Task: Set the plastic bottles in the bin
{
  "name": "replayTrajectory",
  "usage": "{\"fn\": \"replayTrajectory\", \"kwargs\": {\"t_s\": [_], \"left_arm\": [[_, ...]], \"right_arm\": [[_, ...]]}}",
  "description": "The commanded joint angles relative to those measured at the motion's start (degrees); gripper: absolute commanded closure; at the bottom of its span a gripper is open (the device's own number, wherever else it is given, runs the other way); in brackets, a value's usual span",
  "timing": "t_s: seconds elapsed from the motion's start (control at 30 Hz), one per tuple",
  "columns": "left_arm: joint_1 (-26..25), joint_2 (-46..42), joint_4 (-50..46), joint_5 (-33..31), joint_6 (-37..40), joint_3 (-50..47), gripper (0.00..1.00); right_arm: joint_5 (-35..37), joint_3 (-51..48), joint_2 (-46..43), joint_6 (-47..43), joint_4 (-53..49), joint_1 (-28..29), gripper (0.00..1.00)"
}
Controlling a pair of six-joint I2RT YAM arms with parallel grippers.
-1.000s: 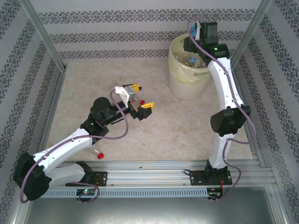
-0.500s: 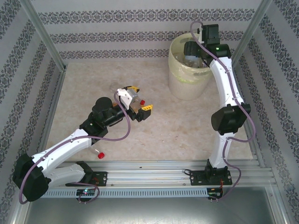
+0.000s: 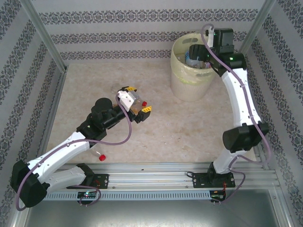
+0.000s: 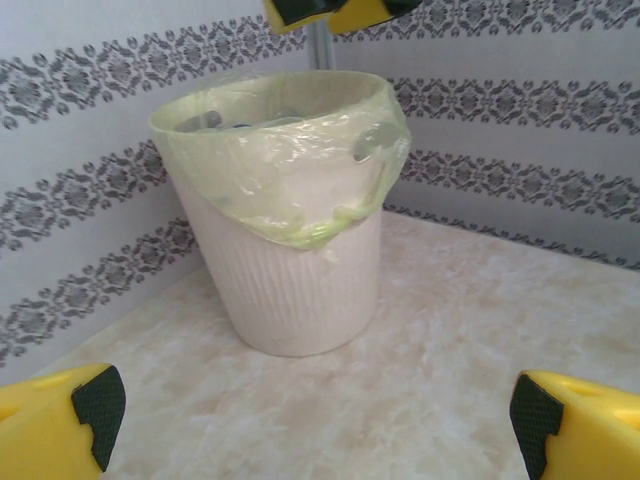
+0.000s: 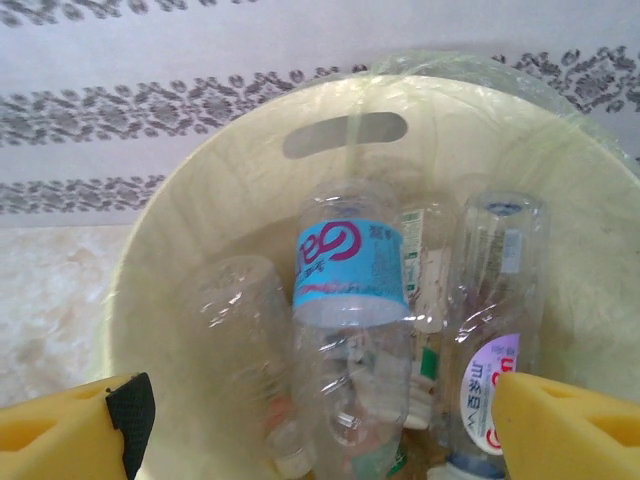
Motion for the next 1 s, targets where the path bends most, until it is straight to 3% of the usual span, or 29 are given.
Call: {"fn": "replayTrajectory", "kwargs": {"t_s": [0.0, 0.23, 0.43, 0.7, 0.97], "left_arm": [[0.59, -1.72, -3.61, -4.26, 5.64, 1.9, 0.0], [0.55, -3.88, -8.44, -8.47, 5.61, 2.3, 0.0], [0.54, -8.69, -20.83, -9.35, -0.95, 3.99, 0.0], [0.54, -19.88, -35.64, -10.14, -10.77, 0.79, 0.0], [0.54, -25.92, -40.41, -12.07, -16.36, -3.22, 0.0]], "right_arm": [[-3.67, -6.1, -6.47, -1.5, 5.48, 2.91, 0.12], [-10.34, -16.07, -13.79, -5.24, 7.72, 10.82, 0.12], [-17.43, -23.23, -14.94, -5.83, 11.06, 16.29, 0.12], [-21.8, -24.45, -7.9, -9.68, 11.4, 23.1, 0.12], [-20.9, -18.44, 4.1, -15.49, 6.92, 29.58, 0.09]]}}
